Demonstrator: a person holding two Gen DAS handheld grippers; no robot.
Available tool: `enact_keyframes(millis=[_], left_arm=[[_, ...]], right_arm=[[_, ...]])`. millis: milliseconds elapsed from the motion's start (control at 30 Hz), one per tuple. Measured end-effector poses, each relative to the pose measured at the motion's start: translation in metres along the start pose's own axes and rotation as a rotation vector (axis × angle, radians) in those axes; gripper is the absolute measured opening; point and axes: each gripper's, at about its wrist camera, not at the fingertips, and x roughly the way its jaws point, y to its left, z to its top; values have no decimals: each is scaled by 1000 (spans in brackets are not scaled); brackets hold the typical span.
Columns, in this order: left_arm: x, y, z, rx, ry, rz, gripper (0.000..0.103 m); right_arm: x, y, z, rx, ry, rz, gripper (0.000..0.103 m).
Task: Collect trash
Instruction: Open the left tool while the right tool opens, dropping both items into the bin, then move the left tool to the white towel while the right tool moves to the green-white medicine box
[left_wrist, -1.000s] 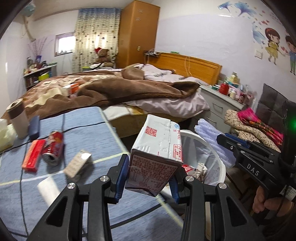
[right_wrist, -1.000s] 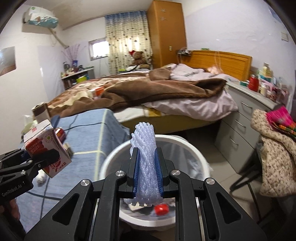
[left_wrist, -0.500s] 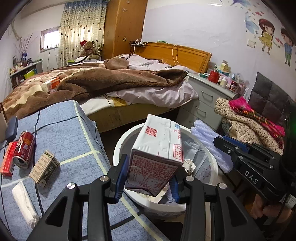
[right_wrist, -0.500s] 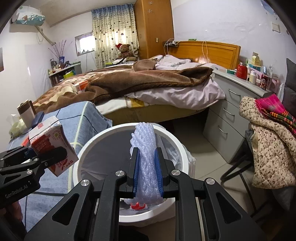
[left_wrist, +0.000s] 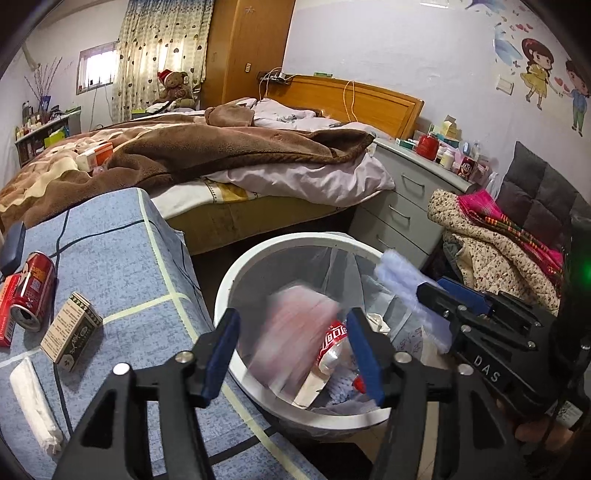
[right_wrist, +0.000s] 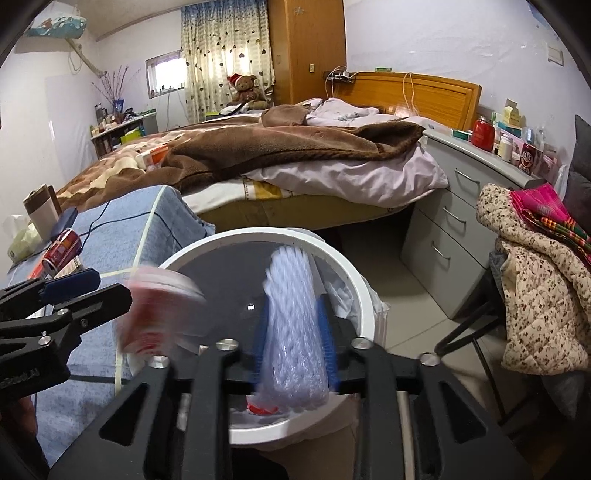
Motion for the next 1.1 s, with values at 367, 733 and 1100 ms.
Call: enact_keyframes(millis=[367,733,1100], left_arm=[[-9,2,0,0,-14,6,64],[-29,13,-4,-20,-49,40,64],[-56,40,-15,-60,-81,98,64]], right_arm=[[-4,-1,0,24,-15,-1,61],[-16,7,1,20,-49,23,61],[-23,30,5,0,-91,72,61]])
